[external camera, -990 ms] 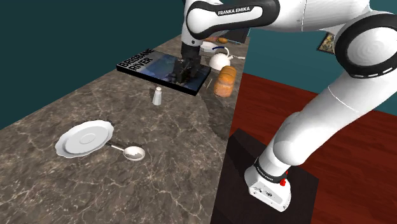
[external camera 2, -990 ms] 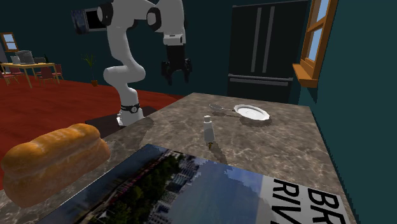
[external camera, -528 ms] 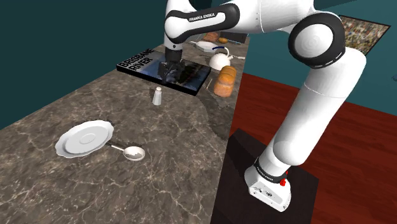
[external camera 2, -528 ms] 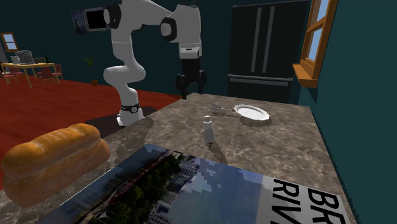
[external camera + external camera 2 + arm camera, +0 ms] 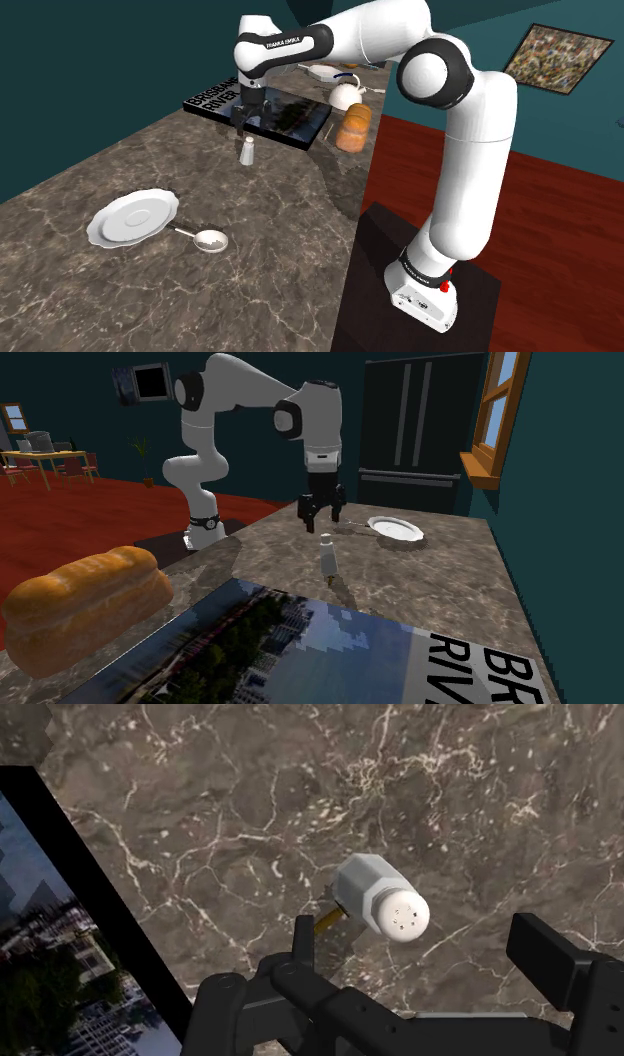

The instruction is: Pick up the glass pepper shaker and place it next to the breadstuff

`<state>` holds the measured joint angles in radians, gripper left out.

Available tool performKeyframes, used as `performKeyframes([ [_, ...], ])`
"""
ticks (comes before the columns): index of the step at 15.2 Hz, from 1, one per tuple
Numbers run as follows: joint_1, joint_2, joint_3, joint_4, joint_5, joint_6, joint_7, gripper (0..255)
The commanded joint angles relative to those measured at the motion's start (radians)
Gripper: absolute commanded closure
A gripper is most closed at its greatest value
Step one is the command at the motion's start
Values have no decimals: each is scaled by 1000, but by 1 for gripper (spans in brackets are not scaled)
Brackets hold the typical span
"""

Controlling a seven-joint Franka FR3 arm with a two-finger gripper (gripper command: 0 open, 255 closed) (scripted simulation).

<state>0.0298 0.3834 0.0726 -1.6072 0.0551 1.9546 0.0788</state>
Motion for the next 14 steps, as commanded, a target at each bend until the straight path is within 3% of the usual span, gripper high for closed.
performKeyframes([
  [1,2,13,1,-11,0,24,1,0],
  [6,4,31,1,-47,0,78,1,0],
  [13,4,31,1,-47,0,78,1,0],
  [14,4,31,1,-47,0,78,1,255],
])
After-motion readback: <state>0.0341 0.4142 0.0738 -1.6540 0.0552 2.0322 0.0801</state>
